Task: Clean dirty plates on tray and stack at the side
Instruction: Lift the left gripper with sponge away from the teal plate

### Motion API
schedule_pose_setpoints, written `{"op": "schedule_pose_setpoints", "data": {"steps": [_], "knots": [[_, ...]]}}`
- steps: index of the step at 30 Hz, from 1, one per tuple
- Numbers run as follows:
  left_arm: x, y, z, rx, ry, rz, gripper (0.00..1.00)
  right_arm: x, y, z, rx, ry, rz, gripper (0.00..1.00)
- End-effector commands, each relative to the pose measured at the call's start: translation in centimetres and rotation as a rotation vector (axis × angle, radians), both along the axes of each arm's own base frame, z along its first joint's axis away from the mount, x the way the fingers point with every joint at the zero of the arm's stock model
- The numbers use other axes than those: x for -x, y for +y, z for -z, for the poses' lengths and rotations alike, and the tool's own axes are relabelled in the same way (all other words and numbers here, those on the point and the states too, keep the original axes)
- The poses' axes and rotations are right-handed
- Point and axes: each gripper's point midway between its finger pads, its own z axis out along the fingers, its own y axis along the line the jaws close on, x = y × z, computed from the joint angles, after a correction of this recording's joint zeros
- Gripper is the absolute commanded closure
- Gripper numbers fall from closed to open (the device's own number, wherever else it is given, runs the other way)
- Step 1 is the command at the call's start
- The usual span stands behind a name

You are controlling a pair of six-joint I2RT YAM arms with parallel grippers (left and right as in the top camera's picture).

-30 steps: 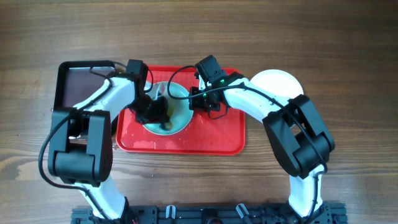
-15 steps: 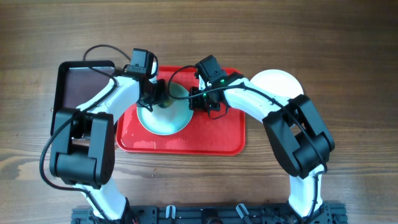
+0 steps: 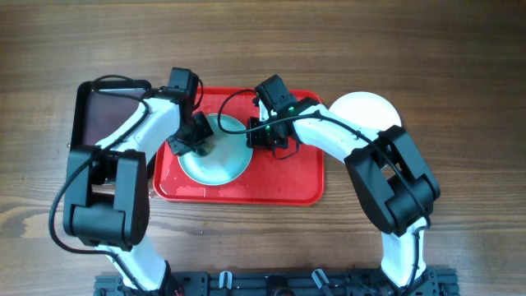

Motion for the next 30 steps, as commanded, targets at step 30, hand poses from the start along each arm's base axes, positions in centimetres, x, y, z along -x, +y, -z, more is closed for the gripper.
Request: {"op": "schedule_pose_setpoints", "data": {"steps": [30], "knots": [[-8.0, 4.7, -9.7, -0.151, -0.236, -0.043, 0.96, 0.5, 0.1, 1.1, -0.020, 0.038, -0.033, 0.96]]}}
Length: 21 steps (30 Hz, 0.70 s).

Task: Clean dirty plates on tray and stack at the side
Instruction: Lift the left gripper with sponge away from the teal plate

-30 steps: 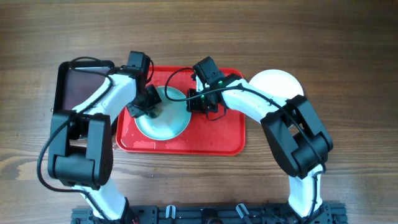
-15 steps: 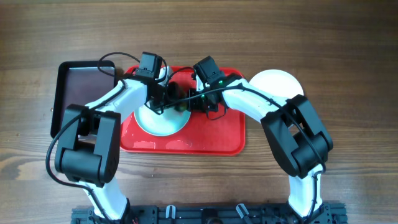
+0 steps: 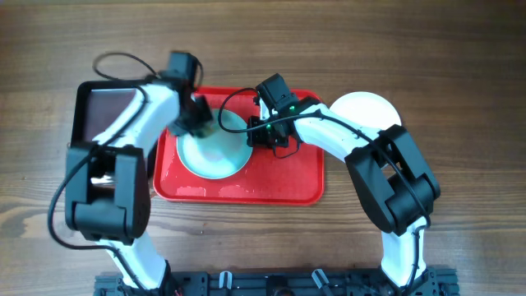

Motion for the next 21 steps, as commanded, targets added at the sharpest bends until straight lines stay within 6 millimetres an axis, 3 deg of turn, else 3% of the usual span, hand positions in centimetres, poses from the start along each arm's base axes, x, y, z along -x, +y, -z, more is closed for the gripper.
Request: {"op": "schedule_pose_setpoints", "data": {"steps": [1, 4, 7, 17, 21], "knots": [[-2.3, 3.2, -6.7, -0.054, -0.104, -0.078, 0.96, 0.8, 0.3, 1.0, -0.020, 0.041, -0.040, 0.96], [-1.7, 4.3, -8.4, -0.056, -0.095, -0.100, 0.96, 0.9, 0.2, 0.2, -0.021, 0.030, -0.050, 0.96], [-0.9, 4.9, -8.6, -0.058, -0.070, -0.110, 0.96, 0.7, -0.2, -1.8, -0.007, -0.027, -0.077, 0.96], [-0.5, 5.2, -8.4, -0.067, -0.052, -0.077, 0.91, -2.0, -7.8, -10.2, 0.350, -0.392, -0.033, 0.96], [-0.8, 5.1, -8.5, -0.063, -0.063, -0.094, 0.92, -3.0, -10.9, -12.6, 0.515, -0.509, 0.006, 0.96]]}}
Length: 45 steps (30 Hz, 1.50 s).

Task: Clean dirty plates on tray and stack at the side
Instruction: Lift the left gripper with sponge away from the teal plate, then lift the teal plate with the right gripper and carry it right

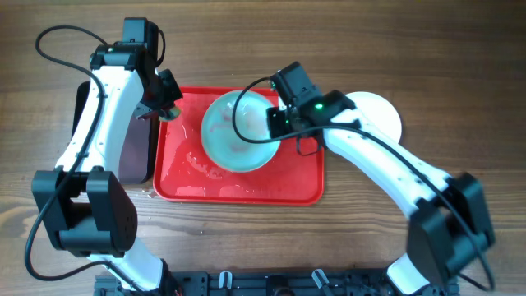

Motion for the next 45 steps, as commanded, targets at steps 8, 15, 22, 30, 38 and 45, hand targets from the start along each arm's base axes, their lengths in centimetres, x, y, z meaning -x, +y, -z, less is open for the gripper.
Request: {"op": "schedule_pose_setpoints", "data": {"steps": [8, 15, 22, 30, 38, 45], "knots": [[-0.6, 0.4, -0.5, -0.014, -0.028, -0.011, 0.96, -1.5, -5.4, -4.7, 0.515, -0.358, 0.086, 0.96], [-0.6, 0.4, -0.5, -0.014, -0.027, -0.011, 0.96, 0.3, -4.2, -8.4, 0.746, -0.569, 0.065, 0.96], [-0.6, 0.4, -0.5, -0.014, -0.027, -0.011, 0.96, 2.9, -3.1, -15.0, 0.990, -0.895, 0.157, 0.96], [-0.6, 0.4, -0.5, -0.014, -0.027, -0.011, 0.96, 4.1, -2.1, -16.5, 1.035, -0.970, 0.150, 0.96], [-0.6, 0.4, -0.5, -0.014, -0.027, -0.011, 0.96, 4.1, -2.1, -16.5, 1.034, -0.970, 0.151, 0.96], [-0.6, 0.4, -0.5, -0.014, -0.027, -0.011, 0.96, 3.9, -1.6, -15.8, 0.989, -0.947, 0.137, 0.96]]}}
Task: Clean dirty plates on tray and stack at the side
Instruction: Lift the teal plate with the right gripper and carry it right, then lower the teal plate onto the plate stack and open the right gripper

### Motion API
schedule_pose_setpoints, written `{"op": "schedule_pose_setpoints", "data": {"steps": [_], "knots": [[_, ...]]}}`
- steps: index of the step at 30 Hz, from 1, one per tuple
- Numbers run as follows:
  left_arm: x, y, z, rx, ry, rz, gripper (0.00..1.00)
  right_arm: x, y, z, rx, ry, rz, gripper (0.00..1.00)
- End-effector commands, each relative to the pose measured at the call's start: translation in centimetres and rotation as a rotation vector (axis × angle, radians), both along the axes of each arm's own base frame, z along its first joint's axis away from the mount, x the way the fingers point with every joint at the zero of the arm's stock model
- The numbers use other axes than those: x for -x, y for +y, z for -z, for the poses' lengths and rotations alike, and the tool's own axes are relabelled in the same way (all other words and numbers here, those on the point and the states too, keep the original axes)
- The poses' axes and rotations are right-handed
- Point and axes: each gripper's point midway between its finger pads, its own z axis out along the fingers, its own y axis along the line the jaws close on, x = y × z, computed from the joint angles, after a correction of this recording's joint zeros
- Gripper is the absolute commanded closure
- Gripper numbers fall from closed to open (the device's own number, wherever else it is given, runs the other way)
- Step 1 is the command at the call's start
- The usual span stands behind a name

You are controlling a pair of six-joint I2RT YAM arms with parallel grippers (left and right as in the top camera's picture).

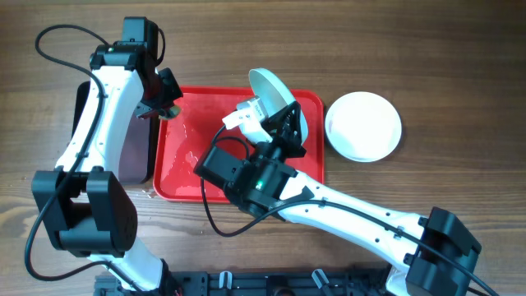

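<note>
A pale blue-green plate is up in the air over the back right part of the red tray, tilted steeply on edge. My right gripper is shut on its lower rim, and that arm is raised high toward the camera. My left gripper hovers at the tray's back left corner, shut on a small pale sponge. A white plate lies on the table to the right of the tray.
A dark rectangular bin stands against the tray's left side, partly under my left arm. The tray's surface looks wet and glossy. The raised right arm hides the tray's front right part.
My right arm has risen toward the camera. The plate it holds has gone from roughly level over the tray's middle to steeply tilted over the back right. The left arm has not moved.
Both grippers were first at the plate lying on the tray, left on its left part, right at its right rim. The left then stood at the plate's back left edge. Later it was at the tray's corner while the right held the plate up, now tilted.
</note>
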Motion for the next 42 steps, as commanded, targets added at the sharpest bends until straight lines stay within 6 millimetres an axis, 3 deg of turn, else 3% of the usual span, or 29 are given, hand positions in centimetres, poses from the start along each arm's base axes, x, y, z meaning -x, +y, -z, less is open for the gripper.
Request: {"op": "schedule_pose_setpoints", "data": {"steps": [1, 7, 10, 13, 17, 21, 25, 28, 32, 36, 42], "knots": [[-0.3, 0.5, -0.4, -0.015, -0.015, -0.011, 0.96, 0.0, 0.2, -0.1, -0.050, 0.025, -0.022, 0.96], [-0.3, 0.5, -0.4, -0.015, -0.015, -0.010, 0.96, 0.0, 3.0, 7.0, -0.374, 0.377, -0.136, 0.96], [-0.3, 0.5, -0.4, -0.015, -0.015, -0.010, 0.96, 0.2, 3.6, 9.4, -0.532, 0.538, -0.147, 0.96], [-0.3, 0.5, -0.4, -0.015, -0.015, -0.010, 0.96, -0.3, 3.1, 10.5, -0.675, 0.672, -0.147, 0.96], [-0.3, 0.5, -0.4, -0.015, -0.015, -0.010, 0.96, -1.8, 1.1, 10.3, -0.853, 0.780, -0.144, 0.96], [-0.3, 0.5, -0.4, -0.015, -0.015, -0.010, 0.96, -3.9, -3.2, 10.0, -1.012, 0.825, -0.089, 0.95], [-0.2, 0.5, -0.4, -0.016, -0.011, -0.010, 0.96, -5.9, -11.6, 11.0, -1.076, 0.768, 0.122, 0.96], [-0.1, 0.5, -0.4, -0.016, -0.008, -0.010, 0.96, -6.2, -17.3, 12.1, -1.115, 0.723, 0.265, 0.96], [-0.1, 0.5, -0.4, -0.016, -0.008, -0.010, 0.96, -5.3, -22.7, 14.3, -1.149, 0.692, 0.403, 0.96], [-0.1, 0.5, -0.4, -0.016, -0.008, -0.010, 0.96, -3.9, -26.3, 16.6, -1.186, 0.663, 0.508, 0.96], [-0.1, 0.5, -0.4, -0.015, -0.008, -0.010, 0.96, -2.8, -27.1, 18.8, -1.197, 0.666, 0.544, 0.96]]}}
